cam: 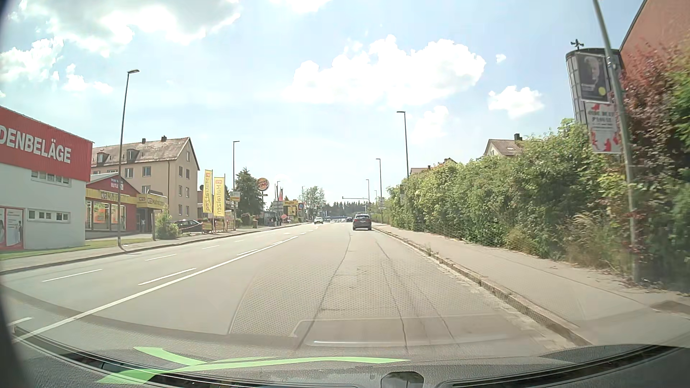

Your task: Follow the waypoints while adhering to traffic rules and regulations

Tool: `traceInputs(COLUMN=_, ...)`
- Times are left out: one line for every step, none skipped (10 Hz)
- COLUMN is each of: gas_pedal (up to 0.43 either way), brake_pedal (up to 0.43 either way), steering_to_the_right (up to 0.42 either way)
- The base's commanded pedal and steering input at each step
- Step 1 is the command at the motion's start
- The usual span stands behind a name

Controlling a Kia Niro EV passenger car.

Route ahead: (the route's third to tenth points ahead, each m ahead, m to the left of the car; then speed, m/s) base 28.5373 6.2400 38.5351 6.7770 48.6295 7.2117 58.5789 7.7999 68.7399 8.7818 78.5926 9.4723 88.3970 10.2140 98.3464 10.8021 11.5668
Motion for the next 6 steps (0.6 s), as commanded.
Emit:
traceInputs(gas_pedal=0.15, brake_pedal=0.0, steering_to_the_right=-0.013)
traceInputs(gas_pedal=0.15, brake_pedal=0.0, steering_to_the_right=-0.013)
traceInputs(gas_pedal=0.15, brake_pedal=0.0, steering_to_the_right=-0.013)
traceInputs(gas_pedal=0.15, brake_pedal=0.0, steering_to_the_right=-0.013)
traceInputs(gas_pedal=0.15, brake_pedal=0.0, steering_to_the_right=-0.013)
traceInputs(gas_pedal=0.15, brake_pedal=0.0, steering_to_the_right=-0.012)
